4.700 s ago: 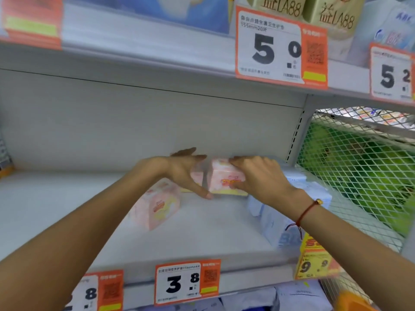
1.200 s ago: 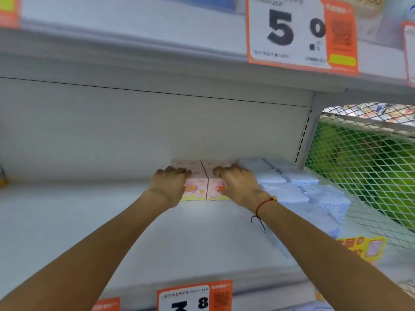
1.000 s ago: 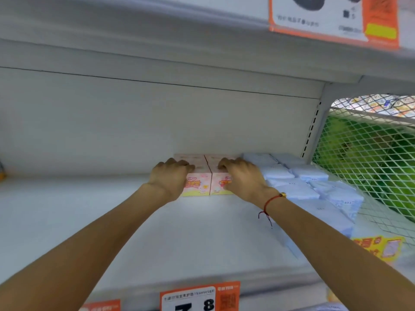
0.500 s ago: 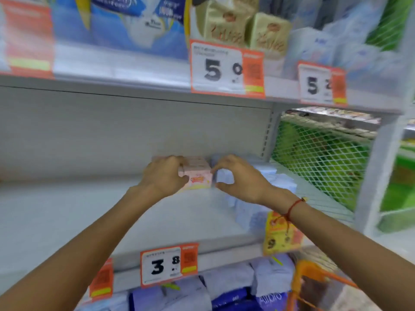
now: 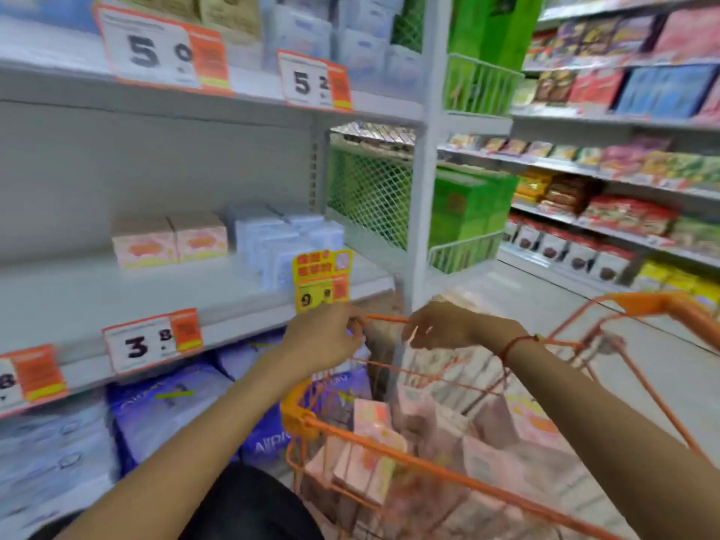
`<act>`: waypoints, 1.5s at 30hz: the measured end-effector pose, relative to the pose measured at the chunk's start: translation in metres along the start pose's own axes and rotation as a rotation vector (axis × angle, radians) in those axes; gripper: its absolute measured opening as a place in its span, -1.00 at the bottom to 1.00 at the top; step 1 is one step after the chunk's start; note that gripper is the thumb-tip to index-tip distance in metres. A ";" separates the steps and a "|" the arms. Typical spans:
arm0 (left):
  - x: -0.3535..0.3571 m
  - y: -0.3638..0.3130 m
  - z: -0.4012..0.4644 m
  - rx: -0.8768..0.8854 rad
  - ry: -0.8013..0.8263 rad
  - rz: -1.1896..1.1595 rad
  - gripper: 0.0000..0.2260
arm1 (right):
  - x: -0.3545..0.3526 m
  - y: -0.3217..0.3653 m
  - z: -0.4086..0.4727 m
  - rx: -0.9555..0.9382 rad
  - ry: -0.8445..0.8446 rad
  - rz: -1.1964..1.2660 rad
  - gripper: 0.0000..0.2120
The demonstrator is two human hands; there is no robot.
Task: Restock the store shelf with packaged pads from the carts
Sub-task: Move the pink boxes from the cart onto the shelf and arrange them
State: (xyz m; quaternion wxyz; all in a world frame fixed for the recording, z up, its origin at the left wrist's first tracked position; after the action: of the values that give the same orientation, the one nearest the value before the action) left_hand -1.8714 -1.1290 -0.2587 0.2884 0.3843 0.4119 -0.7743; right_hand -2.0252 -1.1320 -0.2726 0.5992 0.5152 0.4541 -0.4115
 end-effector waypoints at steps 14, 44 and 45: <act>0.164 -0.001 -0.060 0.050 0.879 0.202 -0.53 | 0.042 -0.097 -0.148 0.663 0.092 -0.241 -0.05; 0.046 -0.025 -0.029 -0.535 0.153 -1.369 -0.77 | 0.022 -0.020 -0.135 0.543 0.311 0.214 -0.33; 0.034 -0.019 -0.026 -0.526 0.127 -1.370 -0.74 | 0.006 -0.017 -0.126 0.520 0.228 0.271 -0.36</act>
State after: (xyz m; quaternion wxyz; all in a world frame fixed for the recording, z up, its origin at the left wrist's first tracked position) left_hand -1.8946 -1.1014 -0.2885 -0.2018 0.0031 0.7476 -0.6327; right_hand -2.0555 -1.0091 -0.2896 0.4421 0.7496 0.3253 -0.3698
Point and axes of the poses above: each hand's wrist, its own z-axis towards the middle knuckle, its own x-axis out of the palm, y = z × x, the point moved 9 cm from there along z, towards the middle knuckle, and after that the axes turned 12 degrees about -y, right-handed, at the moved point
